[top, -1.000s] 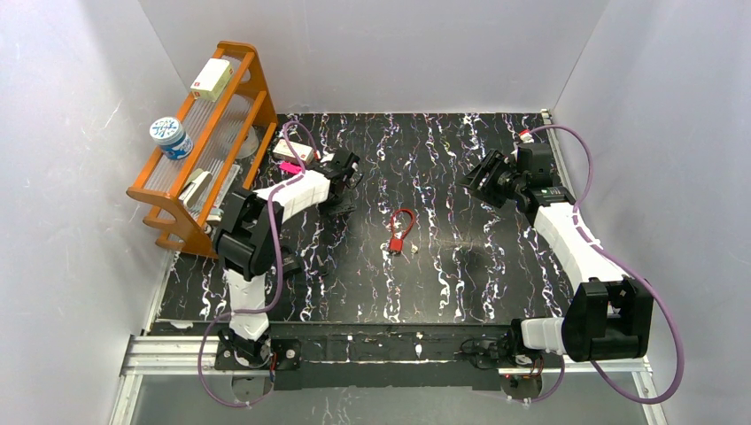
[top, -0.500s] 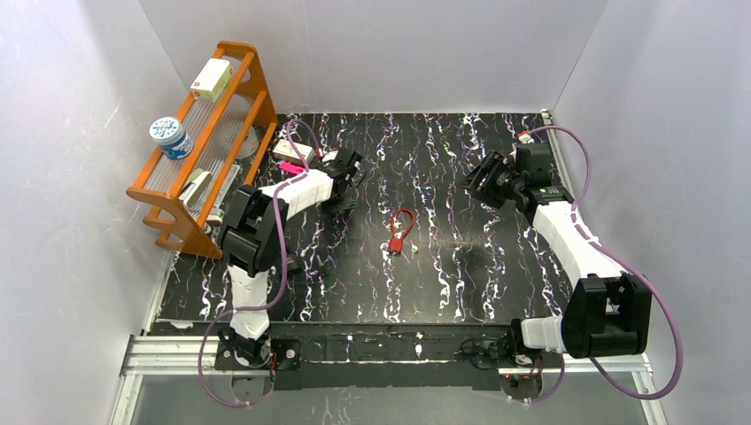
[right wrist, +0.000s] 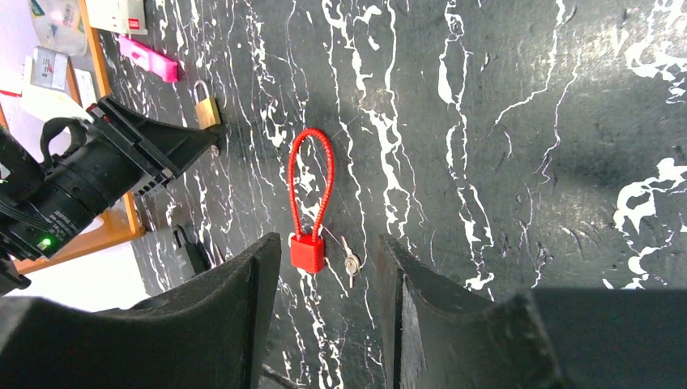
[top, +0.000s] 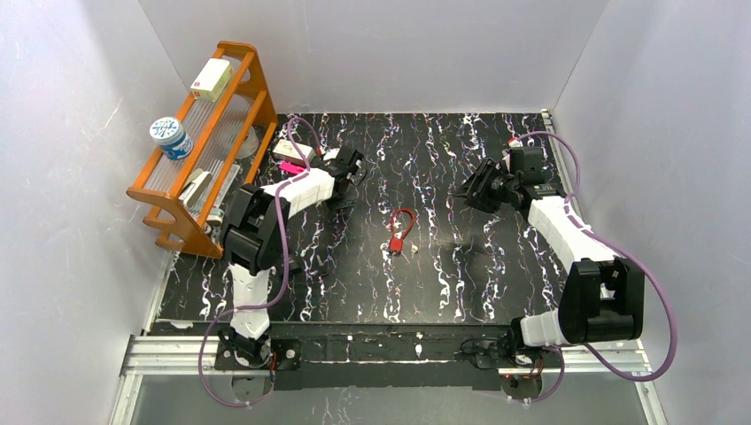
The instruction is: Unlock with the key
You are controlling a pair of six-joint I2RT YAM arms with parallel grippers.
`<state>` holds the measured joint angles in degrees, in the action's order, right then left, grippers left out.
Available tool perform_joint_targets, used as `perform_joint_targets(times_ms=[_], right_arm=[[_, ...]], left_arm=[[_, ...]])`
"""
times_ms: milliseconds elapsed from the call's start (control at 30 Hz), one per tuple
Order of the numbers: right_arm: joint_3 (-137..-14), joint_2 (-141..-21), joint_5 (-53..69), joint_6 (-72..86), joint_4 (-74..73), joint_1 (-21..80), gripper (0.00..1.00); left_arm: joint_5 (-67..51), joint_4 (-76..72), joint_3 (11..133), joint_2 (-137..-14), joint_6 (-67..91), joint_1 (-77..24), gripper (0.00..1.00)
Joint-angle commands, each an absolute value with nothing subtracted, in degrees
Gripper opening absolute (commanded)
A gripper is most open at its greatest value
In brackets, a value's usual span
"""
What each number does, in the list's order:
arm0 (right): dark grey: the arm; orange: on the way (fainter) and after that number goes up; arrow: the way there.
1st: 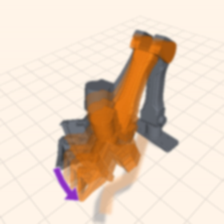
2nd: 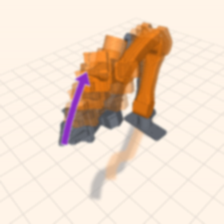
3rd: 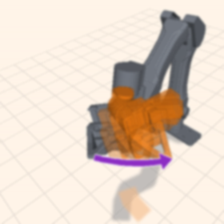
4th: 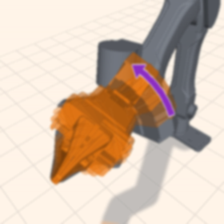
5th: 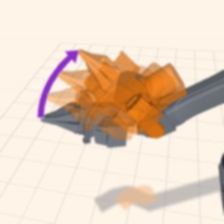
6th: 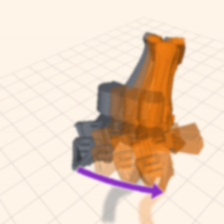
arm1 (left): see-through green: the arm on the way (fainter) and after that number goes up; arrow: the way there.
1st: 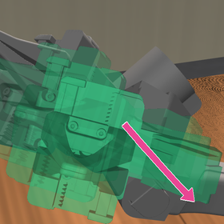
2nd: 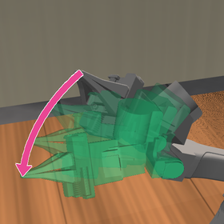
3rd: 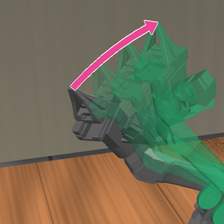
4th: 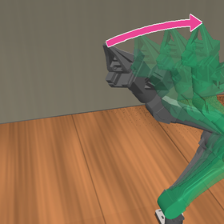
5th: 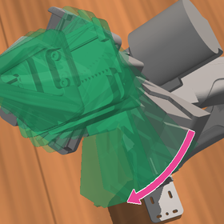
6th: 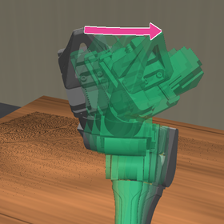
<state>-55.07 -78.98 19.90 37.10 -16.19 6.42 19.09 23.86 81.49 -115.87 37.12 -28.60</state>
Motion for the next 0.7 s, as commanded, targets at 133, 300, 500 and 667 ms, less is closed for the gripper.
perform_joint_targets(times_ms=[133,300,500,667], right_arm=[[-57.4,-78.8,21.6,36.1,-15.6,7.2,0.54],[-57.5,-78.8,21.4,36.1,-15.6,7.3,0.54],[-57.5,-79.4,21.3,36.2,-15.4,7.5,0.54],[-57.5,-79.3,21.1,36.2,-15.4,7.7,0.53]], left_arm=[[20.1,27.2,80.8,-114.6,38.1,-28.3,0.25],[19.2,28.6,79.4,-113.1,39.0,-28.3,0.29],[17.7,28.0,76.4,-111.6,40.0,-28.3,0.26],[17.3,27.9,75.8,-111.1,40.7,-28.3,0.23]])
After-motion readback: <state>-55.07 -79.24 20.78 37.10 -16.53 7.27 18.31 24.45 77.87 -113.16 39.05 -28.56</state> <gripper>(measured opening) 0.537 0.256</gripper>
